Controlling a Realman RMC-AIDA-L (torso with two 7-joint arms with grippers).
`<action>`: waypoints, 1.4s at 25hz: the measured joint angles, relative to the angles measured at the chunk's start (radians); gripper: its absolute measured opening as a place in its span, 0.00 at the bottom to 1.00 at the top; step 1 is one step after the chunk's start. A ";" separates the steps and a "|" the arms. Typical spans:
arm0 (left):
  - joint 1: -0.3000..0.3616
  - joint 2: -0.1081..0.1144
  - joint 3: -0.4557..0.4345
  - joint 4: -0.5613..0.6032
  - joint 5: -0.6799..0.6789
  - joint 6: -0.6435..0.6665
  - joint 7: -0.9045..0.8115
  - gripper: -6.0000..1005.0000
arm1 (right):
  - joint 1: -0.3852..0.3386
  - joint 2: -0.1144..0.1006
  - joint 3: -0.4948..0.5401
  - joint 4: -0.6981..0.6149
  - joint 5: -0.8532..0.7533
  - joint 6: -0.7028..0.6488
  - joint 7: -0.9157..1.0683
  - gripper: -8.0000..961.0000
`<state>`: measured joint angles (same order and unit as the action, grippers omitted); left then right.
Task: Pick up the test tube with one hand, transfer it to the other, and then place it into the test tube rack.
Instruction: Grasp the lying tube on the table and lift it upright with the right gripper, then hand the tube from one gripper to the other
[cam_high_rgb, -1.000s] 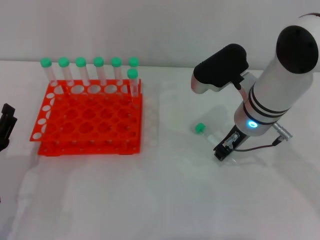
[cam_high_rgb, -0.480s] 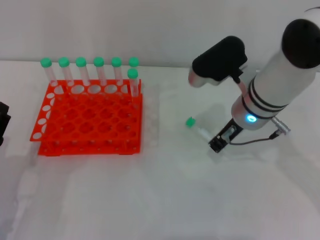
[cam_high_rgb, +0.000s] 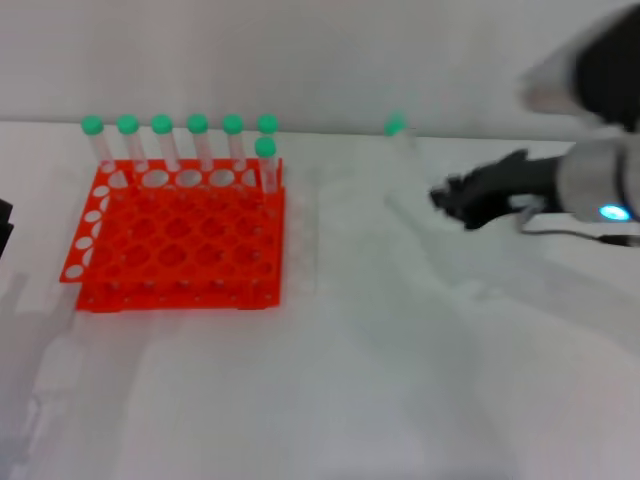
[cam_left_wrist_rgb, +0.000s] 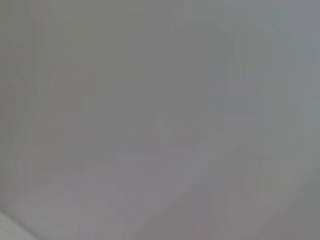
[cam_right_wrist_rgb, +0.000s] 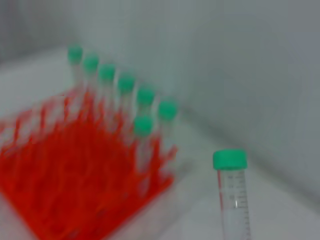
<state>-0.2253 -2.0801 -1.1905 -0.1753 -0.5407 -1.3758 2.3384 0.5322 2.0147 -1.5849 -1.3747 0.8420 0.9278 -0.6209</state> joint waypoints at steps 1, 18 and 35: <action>0.000 0.001 0.000 0.000 0.008 -0.016 -0.007 0.87 | -0.065 0.000 0.003 -0.035 0.043 -0.047 -0.063 0.19; -0.071 0.047 0.000 0.001 0.270 -0.169 -0.075 0.87 | -0.246 -0.001 0.087 0.874 1.620 0.329 -1.809 0.19; -0.251 0.060 0.000 -0.014 0.850 -0.194 -0.026 0.87 | -0.158 0.013 -0.093 1.087 1.706 0.461 -2.010 0.19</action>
<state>-0.4759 -2.0200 -1.1904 -0.1896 0.3098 -1.5693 2.3124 0.3746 2.0280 -1.6775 -0.2878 2.5475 1.3891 -2.6313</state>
